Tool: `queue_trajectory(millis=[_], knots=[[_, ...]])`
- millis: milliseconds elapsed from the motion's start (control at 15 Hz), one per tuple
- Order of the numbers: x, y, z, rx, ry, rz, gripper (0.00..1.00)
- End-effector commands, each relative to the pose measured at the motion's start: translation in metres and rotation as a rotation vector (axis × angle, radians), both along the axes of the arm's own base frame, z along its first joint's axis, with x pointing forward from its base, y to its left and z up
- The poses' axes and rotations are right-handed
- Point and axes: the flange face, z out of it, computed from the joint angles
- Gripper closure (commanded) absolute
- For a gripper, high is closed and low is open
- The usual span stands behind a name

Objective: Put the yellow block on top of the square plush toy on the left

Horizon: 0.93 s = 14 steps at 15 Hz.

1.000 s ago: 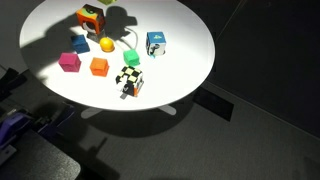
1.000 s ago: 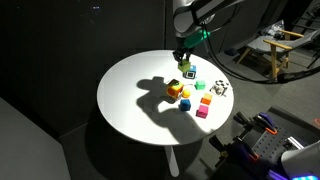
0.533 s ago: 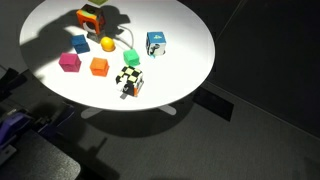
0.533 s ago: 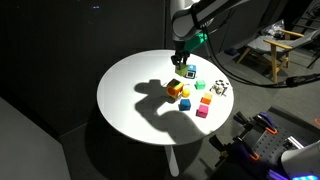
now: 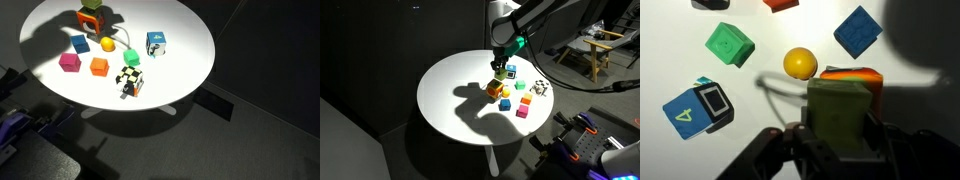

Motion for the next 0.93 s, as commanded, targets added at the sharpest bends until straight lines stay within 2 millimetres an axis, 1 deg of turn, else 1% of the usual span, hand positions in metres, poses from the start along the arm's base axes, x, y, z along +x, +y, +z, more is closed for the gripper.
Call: queue_trajectory(millis=[0, 600, 867], knots=[[-0.010, 0.004, 0.003, -0.010, -0.005, 0.051, 0.73], [-0.013, 0.010, -0.007, -0.003, -0.013, 0.089, 0.73], [-0.011, 0.012, -0.009, -0.003, -0.022, 0.090, 0.73]])
